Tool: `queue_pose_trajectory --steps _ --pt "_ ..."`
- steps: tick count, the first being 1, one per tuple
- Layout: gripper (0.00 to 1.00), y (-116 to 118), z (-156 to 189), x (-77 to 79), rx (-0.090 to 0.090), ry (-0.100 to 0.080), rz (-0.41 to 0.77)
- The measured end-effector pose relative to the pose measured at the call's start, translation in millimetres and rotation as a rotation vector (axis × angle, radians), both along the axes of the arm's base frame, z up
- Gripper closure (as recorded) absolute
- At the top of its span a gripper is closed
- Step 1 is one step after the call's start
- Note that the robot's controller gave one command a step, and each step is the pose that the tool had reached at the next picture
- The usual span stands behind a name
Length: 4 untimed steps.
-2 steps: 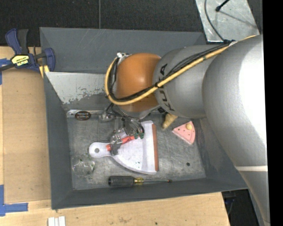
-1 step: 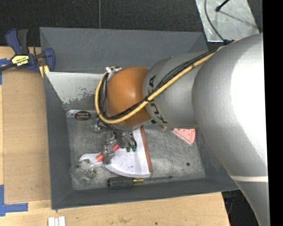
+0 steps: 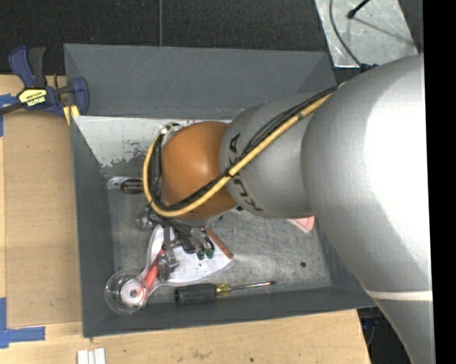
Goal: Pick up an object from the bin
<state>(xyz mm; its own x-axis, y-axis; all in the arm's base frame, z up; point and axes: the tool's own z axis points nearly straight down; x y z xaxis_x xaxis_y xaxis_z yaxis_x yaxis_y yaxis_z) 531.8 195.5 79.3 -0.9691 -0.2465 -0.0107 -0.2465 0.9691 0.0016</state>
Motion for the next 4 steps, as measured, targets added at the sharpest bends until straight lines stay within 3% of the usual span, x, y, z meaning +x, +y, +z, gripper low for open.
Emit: queue_pose_trajectory --steps 1,2,3,4 --pt "1.00 -30.4 1.8 -2.4 0.022 -0.043 -0.369" --pt "1.00 -30.4 1.8 -2.5 0.022 -0.043 -0.369" --pt "1.00 -28.8 45.0 -3.0 0.011 -0.024 -0.368" --pt "1.00 -28.3 79.8 7.8 0.000 0.004 -0.425"
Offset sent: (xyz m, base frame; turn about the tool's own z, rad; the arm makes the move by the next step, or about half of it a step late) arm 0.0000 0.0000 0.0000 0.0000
